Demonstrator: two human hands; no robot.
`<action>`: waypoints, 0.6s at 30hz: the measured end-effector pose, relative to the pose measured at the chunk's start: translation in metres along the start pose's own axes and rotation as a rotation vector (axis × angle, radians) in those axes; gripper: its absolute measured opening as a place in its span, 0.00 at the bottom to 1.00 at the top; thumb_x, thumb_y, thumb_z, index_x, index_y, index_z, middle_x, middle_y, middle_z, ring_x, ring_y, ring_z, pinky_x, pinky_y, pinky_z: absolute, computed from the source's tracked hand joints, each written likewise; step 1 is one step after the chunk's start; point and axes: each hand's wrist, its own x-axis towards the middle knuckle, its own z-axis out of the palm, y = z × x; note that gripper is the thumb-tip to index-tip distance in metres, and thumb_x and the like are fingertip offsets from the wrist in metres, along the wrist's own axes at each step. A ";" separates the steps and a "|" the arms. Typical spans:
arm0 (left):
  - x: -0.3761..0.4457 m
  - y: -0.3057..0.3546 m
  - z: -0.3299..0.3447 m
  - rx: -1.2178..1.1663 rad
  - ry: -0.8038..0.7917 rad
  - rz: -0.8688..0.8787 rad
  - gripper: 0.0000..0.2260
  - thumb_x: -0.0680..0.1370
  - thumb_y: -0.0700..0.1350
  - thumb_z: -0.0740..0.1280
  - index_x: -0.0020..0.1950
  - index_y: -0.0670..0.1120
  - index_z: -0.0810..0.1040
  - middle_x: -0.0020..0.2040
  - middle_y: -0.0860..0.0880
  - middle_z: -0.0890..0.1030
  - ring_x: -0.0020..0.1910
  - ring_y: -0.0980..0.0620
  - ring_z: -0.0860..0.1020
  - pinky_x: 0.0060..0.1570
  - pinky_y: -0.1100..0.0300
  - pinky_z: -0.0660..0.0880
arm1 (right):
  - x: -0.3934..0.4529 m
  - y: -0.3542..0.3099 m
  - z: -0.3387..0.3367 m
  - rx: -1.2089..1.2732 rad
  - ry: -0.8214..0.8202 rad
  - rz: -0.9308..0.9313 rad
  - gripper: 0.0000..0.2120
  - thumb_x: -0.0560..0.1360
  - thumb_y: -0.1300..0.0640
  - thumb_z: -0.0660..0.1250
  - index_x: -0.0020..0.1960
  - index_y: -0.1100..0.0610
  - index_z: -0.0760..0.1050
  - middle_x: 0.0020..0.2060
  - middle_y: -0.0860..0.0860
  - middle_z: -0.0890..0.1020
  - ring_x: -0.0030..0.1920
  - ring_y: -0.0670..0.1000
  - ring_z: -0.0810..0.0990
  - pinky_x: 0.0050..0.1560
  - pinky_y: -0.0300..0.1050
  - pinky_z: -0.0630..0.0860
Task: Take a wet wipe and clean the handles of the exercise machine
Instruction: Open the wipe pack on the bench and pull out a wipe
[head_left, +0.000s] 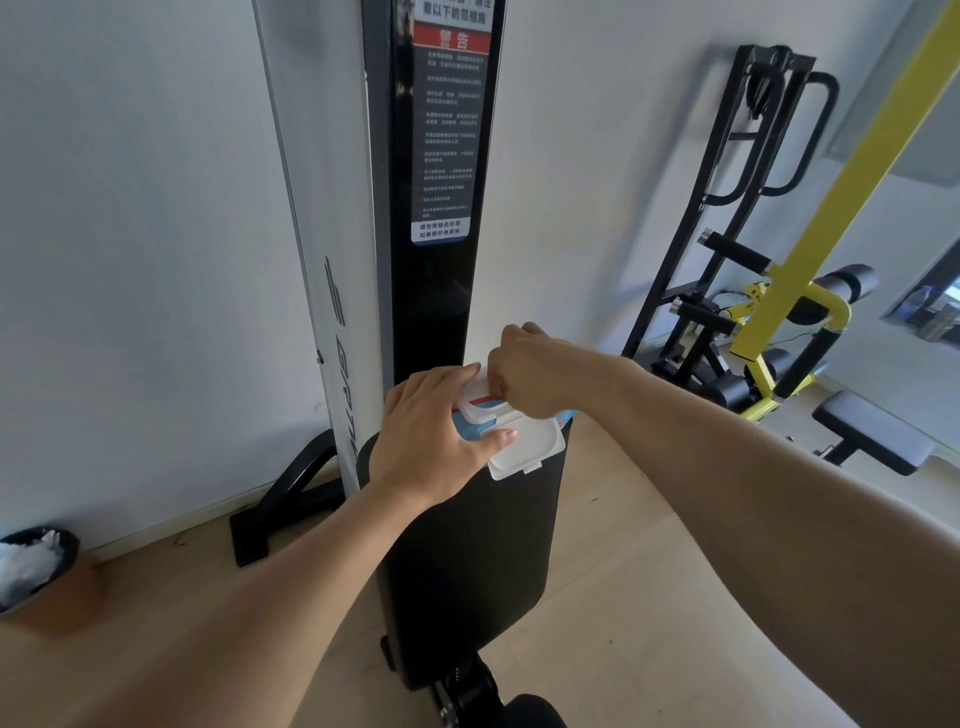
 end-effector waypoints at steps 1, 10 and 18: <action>0.000 0.001 0.000 0.000 0.001 0.002 0.32 0.69 0.70 0.68 0.68 0.55 0.73 0.64 0.55 0.79 0.64 0.53 0.77 0.68 0.57 0.67 | -0.001 0.000 -0.002 0.016 -0.029 0.004 0.13 0.84 0.53 0.59 0.63 0.55 0.77 0.49 0.49 0.78 0.52 0.49 0.66 0.55 0.40 0.63; 0.000 0.001 -0.001 -0.036 0.016 -0.034 0.32 0.69 0.67 0.70 0.69 0.55 0.73 0.65 0.55 0.79 0.64 0.53 0.76 0.67 0.58 0.67 | -0.005 0.006 -0.010 0.198 -0.070 0.051 0.14 0.85 0.57 0.58 0.68 0.56 0.74 0.62 0.50 0.76 0.53 0.48 0.68 0.59 0.38 0.67; 0.000 0.004 -0.002 -0.024 0.032 -0.050 0.34 0.70 0.66 0.72 0.71 0.52 0.71 0.66 0.53 0.79 0.65 0.50 0.76 0.69 0.54 0.67 | -0.002 0.003 0.013 0.196 0.069 0.119 0.07 0.83 0.53 0.60 0.58 0.47 0.75 0.58 0.47 0.73 0.58 0.51 0.71 0.62 0.48 0.73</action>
